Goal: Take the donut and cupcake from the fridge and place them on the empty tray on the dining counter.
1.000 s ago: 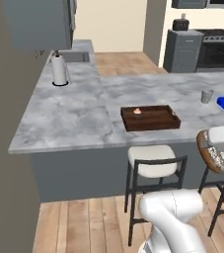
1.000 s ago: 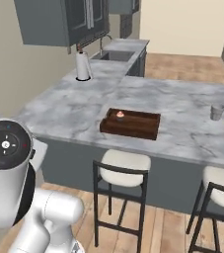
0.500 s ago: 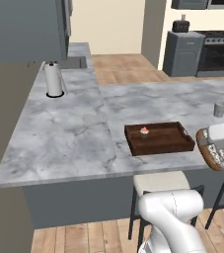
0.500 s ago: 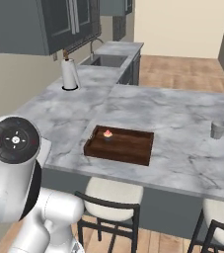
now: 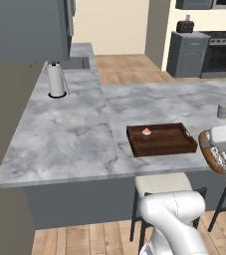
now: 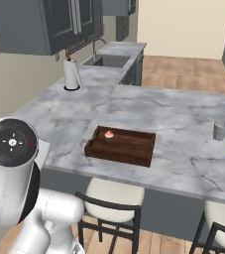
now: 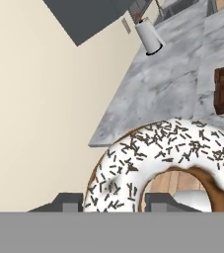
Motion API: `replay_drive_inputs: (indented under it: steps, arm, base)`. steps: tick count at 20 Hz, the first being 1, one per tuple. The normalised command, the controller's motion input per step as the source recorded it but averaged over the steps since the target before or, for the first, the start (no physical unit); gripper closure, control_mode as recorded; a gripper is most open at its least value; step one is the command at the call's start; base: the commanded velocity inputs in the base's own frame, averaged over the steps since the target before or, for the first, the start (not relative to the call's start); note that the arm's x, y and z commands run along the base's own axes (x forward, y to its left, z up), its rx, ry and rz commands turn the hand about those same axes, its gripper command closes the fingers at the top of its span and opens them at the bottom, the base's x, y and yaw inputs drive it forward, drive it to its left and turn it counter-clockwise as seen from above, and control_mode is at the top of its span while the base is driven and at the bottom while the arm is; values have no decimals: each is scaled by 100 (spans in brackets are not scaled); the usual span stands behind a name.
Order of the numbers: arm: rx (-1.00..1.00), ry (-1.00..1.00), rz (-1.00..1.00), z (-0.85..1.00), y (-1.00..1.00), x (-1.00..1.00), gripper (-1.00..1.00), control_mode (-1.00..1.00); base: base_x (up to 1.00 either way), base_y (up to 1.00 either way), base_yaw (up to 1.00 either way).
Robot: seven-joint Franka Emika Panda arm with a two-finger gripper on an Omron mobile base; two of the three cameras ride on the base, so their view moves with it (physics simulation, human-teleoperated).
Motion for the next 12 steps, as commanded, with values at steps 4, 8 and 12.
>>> replay_drive_inputs:
  steps: [4,8,12]
  arm:
    - [0,0,0,0,0,0,100,100]
    - [-1,13,0,-14,0,15,100,-100]
    - [-15,1,-10,-26,-11,41,100,-100]
  base:
    - [9,0,0]
    - [0,0,0]
    - [0,0,0]
